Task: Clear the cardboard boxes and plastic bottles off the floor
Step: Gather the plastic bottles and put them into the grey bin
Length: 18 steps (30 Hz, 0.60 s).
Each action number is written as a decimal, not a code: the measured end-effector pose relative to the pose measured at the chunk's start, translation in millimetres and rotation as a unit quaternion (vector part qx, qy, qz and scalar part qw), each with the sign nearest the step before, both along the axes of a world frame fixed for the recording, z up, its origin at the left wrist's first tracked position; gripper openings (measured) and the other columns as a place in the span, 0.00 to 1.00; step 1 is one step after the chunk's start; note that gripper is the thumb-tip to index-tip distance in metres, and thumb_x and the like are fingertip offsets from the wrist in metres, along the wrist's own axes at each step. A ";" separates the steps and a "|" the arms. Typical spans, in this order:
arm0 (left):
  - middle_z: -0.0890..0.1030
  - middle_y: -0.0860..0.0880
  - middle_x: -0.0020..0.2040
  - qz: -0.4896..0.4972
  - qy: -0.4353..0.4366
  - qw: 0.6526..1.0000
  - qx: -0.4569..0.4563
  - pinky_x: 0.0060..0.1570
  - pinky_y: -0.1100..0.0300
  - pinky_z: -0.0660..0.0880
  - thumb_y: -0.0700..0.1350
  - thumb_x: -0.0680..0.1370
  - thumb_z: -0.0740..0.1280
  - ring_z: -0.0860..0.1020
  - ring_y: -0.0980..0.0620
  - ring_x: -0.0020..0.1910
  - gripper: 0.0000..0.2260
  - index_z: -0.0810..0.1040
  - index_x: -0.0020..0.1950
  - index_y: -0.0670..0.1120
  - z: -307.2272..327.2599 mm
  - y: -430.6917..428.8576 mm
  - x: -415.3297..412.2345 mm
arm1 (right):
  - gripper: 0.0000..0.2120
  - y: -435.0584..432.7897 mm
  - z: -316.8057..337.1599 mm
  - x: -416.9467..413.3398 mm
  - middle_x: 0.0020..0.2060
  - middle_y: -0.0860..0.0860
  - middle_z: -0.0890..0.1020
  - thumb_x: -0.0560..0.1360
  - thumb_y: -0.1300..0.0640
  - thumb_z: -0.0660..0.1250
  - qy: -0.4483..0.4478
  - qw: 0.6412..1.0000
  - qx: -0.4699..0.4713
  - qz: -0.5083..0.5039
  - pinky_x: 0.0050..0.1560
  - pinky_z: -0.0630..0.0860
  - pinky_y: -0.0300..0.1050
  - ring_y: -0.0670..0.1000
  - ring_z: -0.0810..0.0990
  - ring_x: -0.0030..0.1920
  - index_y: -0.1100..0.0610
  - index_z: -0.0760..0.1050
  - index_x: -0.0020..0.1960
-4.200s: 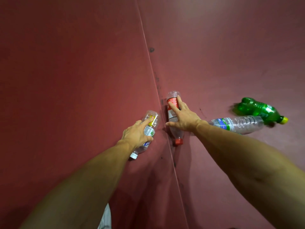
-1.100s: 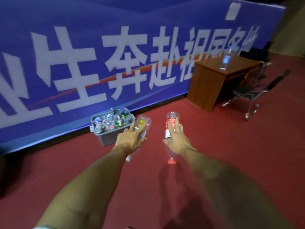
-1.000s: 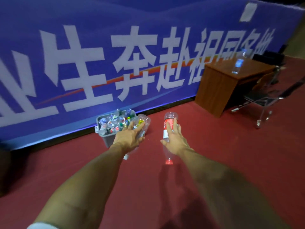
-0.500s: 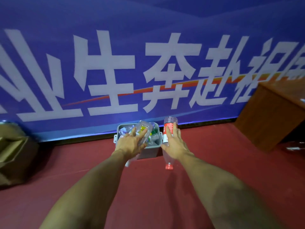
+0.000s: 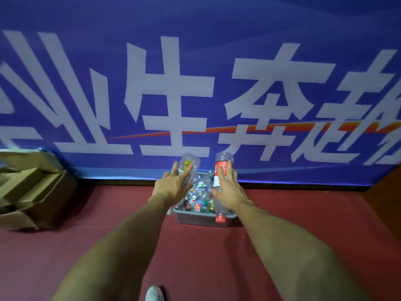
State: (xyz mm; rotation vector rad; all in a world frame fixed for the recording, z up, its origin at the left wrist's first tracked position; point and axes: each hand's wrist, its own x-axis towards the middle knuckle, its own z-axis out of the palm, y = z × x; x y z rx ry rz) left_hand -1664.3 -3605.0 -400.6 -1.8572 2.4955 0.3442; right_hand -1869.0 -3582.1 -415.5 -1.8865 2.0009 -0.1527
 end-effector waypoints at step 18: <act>0.47 0.43 0.82 -0.076 -0.011 0.993 0.087 0.61 0.44 0.74 0.64 0.83 0.53 0.67 0.39 0.73 0.31 0.40 0.80 0.62 -86.0 -247.2 26.5 | 0.41 -206.8 -85.6 29.8 0.77 0.57 0.28 0.83 0.51 0.62 -0.032 0.992 0.066 -0.102 0.76 0.55 0.62 0.63 0.36 0.79 0.55 0.36 0.81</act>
